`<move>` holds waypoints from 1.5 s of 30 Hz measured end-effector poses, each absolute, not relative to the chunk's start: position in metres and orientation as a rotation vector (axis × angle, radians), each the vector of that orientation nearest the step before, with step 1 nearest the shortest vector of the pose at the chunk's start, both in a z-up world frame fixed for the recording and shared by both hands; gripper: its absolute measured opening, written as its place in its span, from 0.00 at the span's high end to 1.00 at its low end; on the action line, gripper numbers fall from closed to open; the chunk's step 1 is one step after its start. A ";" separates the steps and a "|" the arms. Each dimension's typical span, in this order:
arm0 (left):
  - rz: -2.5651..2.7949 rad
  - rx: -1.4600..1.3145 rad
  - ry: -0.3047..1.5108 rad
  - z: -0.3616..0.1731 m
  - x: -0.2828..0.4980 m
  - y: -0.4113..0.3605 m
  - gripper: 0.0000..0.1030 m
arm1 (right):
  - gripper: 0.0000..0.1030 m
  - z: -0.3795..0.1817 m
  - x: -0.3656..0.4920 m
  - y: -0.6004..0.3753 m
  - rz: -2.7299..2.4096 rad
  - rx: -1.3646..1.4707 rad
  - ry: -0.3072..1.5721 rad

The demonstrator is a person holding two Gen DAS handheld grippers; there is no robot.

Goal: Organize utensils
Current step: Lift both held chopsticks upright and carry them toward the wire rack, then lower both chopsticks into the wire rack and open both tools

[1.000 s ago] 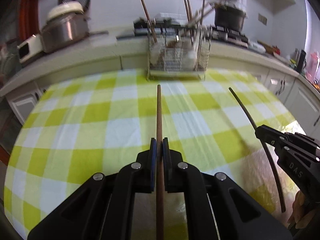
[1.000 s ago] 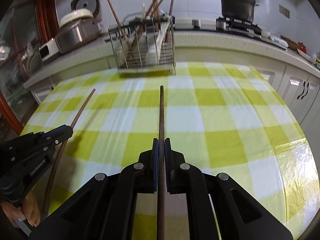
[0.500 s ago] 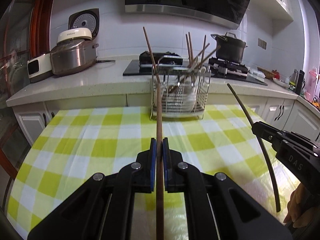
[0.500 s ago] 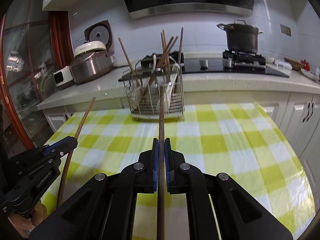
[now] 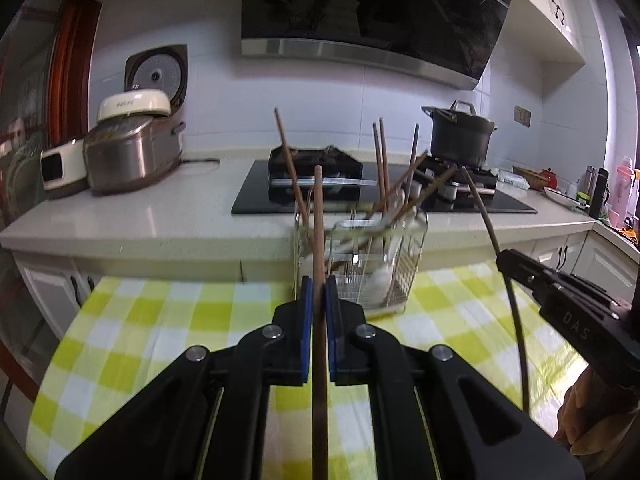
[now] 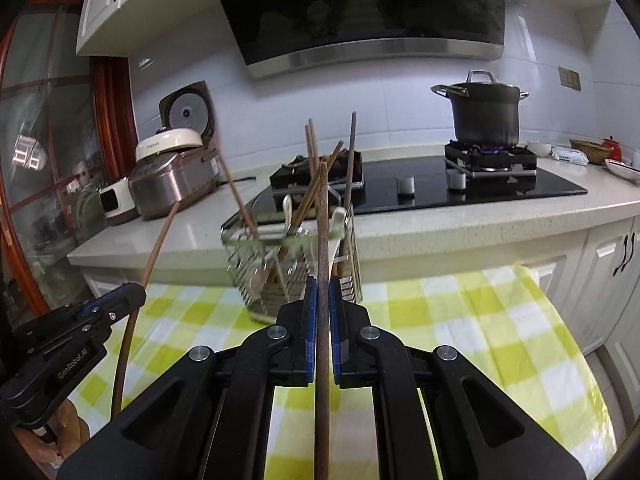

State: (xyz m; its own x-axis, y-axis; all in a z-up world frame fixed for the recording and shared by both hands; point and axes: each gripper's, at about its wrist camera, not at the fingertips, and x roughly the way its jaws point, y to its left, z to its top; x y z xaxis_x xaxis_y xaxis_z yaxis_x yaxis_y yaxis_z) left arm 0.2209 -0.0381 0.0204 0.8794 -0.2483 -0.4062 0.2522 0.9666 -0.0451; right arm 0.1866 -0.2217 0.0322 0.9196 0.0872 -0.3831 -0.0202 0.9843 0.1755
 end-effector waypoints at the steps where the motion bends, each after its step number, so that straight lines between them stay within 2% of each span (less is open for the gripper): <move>1: -0.267 0.003 0.416 0.024 0.226 -0.039 0.94 | 0.93 0.034 0.192 -0.224 0.055 0.177 0.400; 20: -0.388 -0.069 0.354 0.094 0.310 -0.051 0.94 | 0.94 0.079 0.251 -0.238 0.054 0.156 0.337; 34: -0.326 0.004 0.261 0.138 0.350 -0.069 0.94 | 0.94 0.124 0.273 -0.238 0.070 0.117 0.274; 45: -0.312 0.028 0.236 0.142 0.368 -0.077 0.94 | 0.94 0.139 0.296 -0.234 0.105 0.115 0.235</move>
